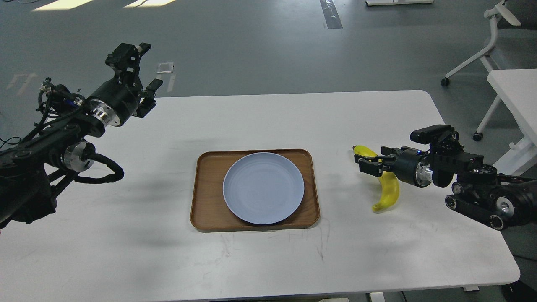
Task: Place banana on plate with both arms
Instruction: 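Grasp the yellow banana with the right gripper and lift it, then carry the banana with the right gripper and lower it onto the plate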
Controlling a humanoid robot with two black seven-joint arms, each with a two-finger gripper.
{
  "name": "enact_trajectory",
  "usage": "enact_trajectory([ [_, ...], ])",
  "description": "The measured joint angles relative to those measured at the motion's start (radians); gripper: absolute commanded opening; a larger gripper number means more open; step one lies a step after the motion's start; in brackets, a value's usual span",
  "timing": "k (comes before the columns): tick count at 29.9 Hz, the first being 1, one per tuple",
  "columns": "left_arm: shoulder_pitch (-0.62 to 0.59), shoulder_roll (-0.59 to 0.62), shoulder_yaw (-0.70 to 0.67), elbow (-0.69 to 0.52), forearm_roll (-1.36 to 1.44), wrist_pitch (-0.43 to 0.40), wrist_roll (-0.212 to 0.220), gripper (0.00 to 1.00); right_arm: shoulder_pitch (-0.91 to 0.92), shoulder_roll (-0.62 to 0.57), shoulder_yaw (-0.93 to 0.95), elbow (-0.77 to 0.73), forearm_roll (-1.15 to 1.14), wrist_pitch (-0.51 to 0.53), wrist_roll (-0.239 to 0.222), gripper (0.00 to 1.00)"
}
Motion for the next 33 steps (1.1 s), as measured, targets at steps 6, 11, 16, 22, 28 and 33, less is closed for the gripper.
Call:
enact_trajectory([
  [6,0.011,0.013,0.001,0.000,0.007,-0.001,-0.003,0.98,0.006,0.018,-0.090,-0.019,0.000,-0.006,0.000,0.65],
  [11,0.012,0.003,0.008,0.002,0.011,0.001,-0.003,0.98,0.007,0.017,-0.107,-0.022,-0.001,-0.008,0.000,0.32],
  [16,0.018,-0.006,0.009,0.006,0.013,0.003,-0.003,0.98,0.014,0.020,-0.111,-0.025,-0.001,-0.052,0.023,0.20],
  [22,0.019,-0.021,0.011,0.010,0.013,0.005,-0.002,0.98,0.061,0.021,-0.111,-0.023,0.000,-0.067,0.065,0.16],
  [28,0.019,-0.032,0.011,0.010,0.013,0.006,0.000,0.98,0.150,0.092,-0.117,-0.015,0.005,-0.071,0.148,0.16],
  [33,0.018,-0.035,0.011,0.010,0.013,0.006,0.000,0.98,0.241,0.203,-0.200,-0.049,0.004,-0.070,0.210,0.16],
])
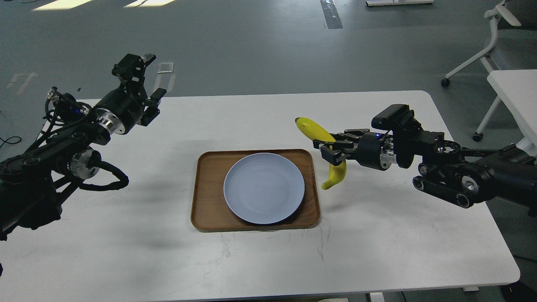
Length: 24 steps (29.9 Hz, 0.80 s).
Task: Place banana on plate with both arms
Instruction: 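Carry the banana with the right gripper and lower it onto the plate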
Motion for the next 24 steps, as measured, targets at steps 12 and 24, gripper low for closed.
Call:
enact_trajectory([
  [12,0.003,0.005,0.000,-0.001,0.000,0.000,0.000,0.98,0.051,0.253,-0.154,-0.147,0.004,0.003,0.054,0.20],
  [24,0.024,0.004,-0.002,-0.001,0.000,0.000,-0.002,0.98,0.020,0.298,-0.158,-0.184,0.046,0.004,0.046,0.98],
])
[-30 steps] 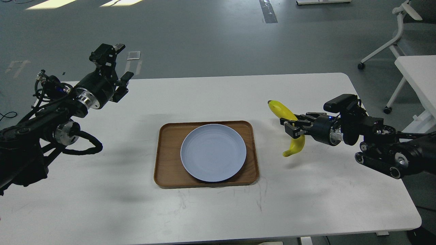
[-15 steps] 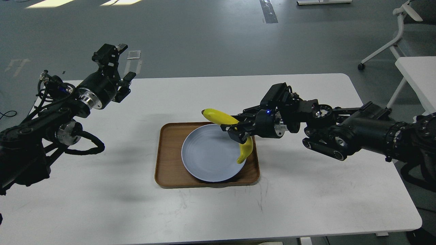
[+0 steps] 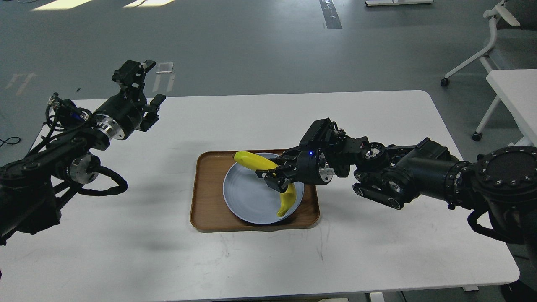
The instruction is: Place banana on plate with both arms
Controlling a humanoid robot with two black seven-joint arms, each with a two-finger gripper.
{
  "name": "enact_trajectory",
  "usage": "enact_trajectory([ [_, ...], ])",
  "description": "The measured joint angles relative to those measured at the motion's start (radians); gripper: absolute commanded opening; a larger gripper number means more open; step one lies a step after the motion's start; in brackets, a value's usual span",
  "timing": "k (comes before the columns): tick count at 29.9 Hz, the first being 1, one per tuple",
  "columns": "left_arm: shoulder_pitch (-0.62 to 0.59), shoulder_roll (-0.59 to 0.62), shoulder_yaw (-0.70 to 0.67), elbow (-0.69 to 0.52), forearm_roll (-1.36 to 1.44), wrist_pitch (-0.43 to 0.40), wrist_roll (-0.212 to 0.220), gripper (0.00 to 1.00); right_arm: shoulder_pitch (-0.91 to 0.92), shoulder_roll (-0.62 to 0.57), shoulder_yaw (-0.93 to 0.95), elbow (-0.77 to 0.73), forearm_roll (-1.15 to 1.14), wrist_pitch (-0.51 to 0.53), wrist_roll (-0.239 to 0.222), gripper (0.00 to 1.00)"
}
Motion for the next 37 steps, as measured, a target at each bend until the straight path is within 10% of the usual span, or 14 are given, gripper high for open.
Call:
enact_trajectory([
  [15,0.000,-0.026,-0.006,0.009,-0.008,0.004,0.007,0.98,0.015,-0.006,0.114,0.002,0.255,0.005,-0.043,1.00],
  [27,0.011,-0.051,-0.028,0.010,-0.050,-0.023,0.005,0.98,-0.029,-0.070,0.717,0.007,1.167,0.051,-0.390,0.99],
  [37,0.067,-0.041,-0.076,0.003,-0.206,-0.195,0.047,0.98,-0.152,-0.139,0.902,0.005,1.242,0.181,-0.418,1.00],
])
